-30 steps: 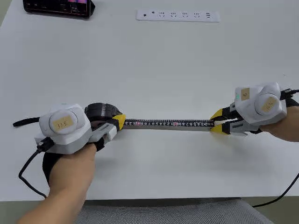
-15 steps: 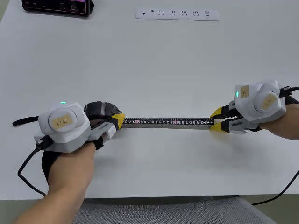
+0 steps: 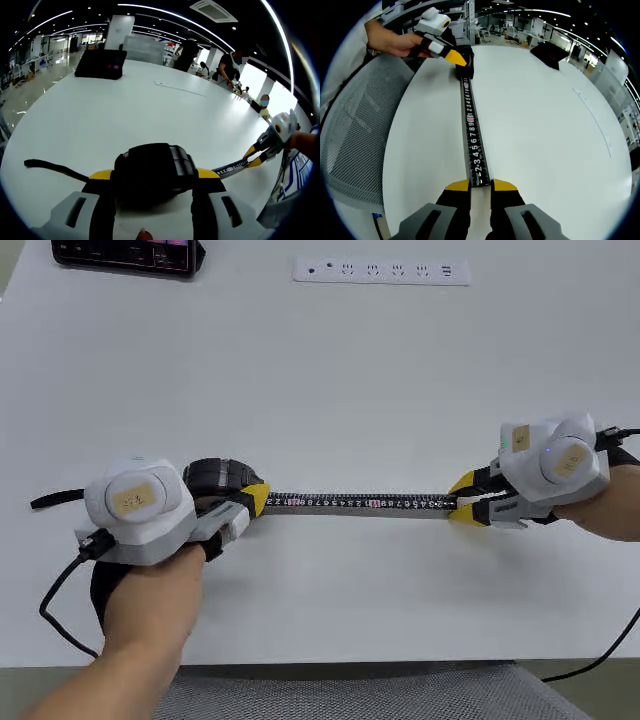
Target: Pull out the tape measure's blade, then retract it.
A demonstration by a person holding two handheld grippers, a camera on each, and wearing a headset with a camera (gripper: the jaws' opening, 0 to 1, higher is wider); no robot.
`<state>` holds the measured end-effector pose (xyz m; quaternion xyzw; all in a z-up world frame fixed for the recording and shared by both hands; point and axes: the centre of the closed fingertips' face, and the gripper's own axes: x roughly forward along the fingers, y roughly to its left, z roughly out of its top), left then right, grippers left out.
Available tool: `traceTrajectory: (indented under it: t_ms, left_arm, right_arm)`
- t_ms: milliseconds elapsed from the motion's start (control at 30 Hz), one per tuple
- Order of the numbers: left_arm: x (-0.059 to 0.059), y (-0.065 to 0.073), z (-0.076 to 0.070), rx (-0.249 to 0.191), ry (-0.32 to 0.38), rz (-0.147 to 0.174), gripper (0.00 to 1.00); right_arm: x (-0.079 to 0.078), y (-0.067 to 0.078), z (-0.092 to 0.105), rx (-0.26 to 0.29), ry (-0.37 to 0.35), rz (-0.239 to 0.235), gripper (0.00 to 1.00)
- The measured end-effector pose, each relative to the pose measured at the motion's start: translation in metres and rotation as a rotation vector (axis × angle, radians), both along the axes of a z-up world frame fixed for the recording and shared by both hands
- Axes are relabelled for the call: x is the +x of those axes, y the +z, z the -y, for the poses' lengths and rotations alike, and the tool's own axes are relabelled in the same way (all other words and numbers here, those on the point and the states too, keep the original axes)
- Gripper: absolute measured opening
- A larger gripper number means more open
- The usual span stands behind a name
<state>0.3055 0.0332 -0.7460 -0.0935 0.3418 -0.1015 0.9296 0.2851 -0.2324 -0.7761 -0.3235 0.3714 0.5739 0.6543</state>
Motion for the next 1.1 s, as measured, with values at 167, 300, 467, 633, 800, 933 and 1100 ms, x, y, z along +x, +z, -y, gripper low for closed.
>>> traceTrajectory:
  t_ms: [167, 300, 467, 633, 800, 933, 1100]
  left_arm:
    - [0.000, 0.000, 0.000, -0.004, -0.001, -0.001, 0.56]
    - [0.000, 0.000, 0.000, -0.012, -0.001, -0.003, 0.56]
    - [0.000, -0.001, -0.001, -0.021, -0.001, -0.005, 0.56]
    - [0.000, -0.002, -0.001, -0.025, 0.000, -0.006, 0.56]
    - [0.000, -0.002, -0.001, -0.035, 0.003, -0.007, 0.56]
    - [0.000, -0.002, -0.001, -0.040, 0.000, -0.007, 0.56]
    - [0.000, -0.002, -0.001, -0.043, -0.002, -0.009, 0.56]
  right_arm:
    - [0.001, 0.001, -0.010, 0.012, 0.006, -0.002, 0.11]
    - [0.001, 0.001, -0.016, 0.022, 0.009, -0.004, 0.11]
    - [0.001, 0.001, -0.024, 0.031, 0.014, -0.006, 0.11]
    - [0.002, 0.002, -0.030, 0.040, 0.016, -0.008, 0.11]
    - [0.003, 0.002, -0.036, 0.050, 0.014, -0.011, 0.11]
    - [0.003, 0.002, -0.041, 0.055, 0.017, -0.011, 0.11]
    - [0.005, 0.003, -0.048, 0.074, 0.011, -0.016, 0.11]
